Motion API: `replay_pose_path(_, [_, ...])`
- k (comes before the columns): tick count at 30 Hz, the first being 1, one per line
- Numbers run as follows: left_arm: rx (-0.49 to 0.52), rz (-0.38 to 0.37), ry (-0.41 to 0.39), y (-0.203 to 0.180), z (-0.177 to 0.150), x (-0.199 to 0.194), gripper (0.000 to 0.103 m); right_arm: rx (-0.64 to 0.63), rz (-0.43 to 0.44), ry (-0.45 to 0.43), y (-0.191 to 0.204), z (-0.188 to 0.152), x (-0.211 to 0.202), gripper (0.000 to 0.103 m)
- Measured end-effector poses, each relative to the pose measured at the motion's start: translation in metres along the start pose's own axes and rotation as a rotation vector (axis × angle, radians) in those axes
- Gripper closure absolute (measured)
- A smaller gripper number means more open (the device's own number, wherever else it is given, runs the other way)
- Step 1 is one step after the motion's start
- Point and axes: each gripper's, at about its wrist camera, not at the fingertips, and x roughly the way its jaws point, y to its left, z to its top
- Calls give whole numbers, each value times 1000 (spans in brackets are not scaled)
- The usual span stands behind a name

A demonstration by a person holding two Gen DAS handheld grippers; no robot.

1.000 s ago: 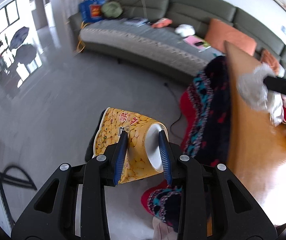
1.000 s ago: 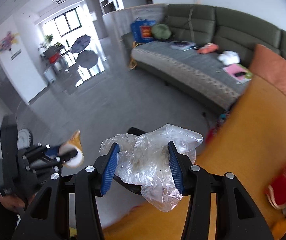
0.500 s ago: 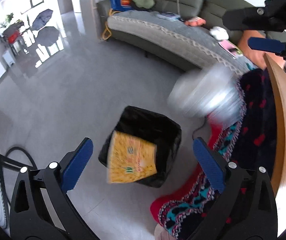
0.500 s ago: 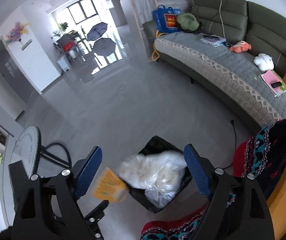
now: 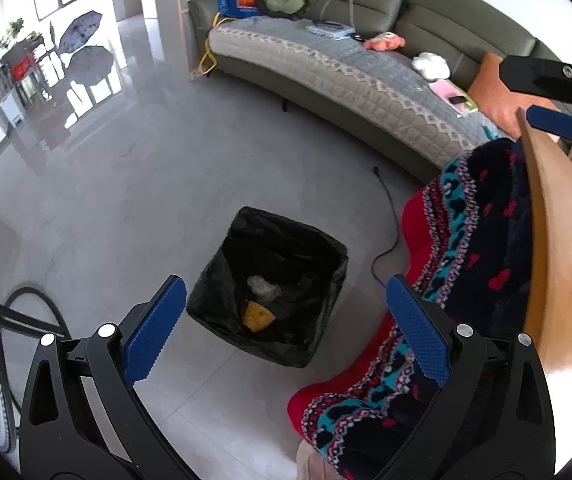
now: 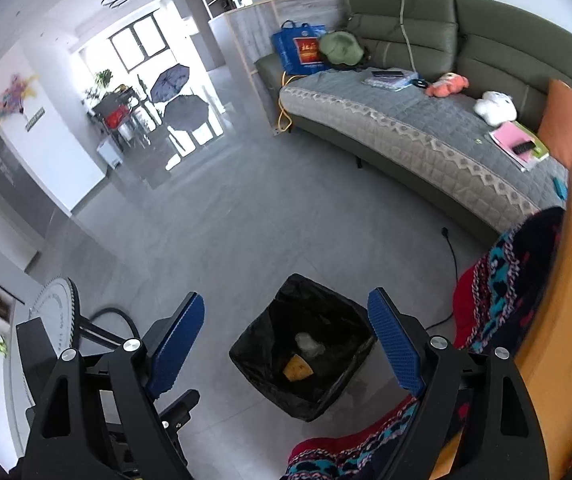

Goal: Collect trash
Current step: 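Return to the table and grasp the bagged white popsicle with the right tool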

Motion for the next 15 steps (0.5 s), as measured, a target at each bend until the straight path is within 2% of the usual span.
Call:
replay_pose_path(6, [83,-60,-33,-41,-1,-26,6,49,-38,-50,-28,-20,-51,19])
replay_pose_path(10, [145,-137,-60,-83,-2,-47,6,87,-73,-86,-53,-41,-93,19])
replay_pose_path(15, [238,-235,-66,-146,-7,-62,6,145,-159,-141,-90,-66,-148,19])
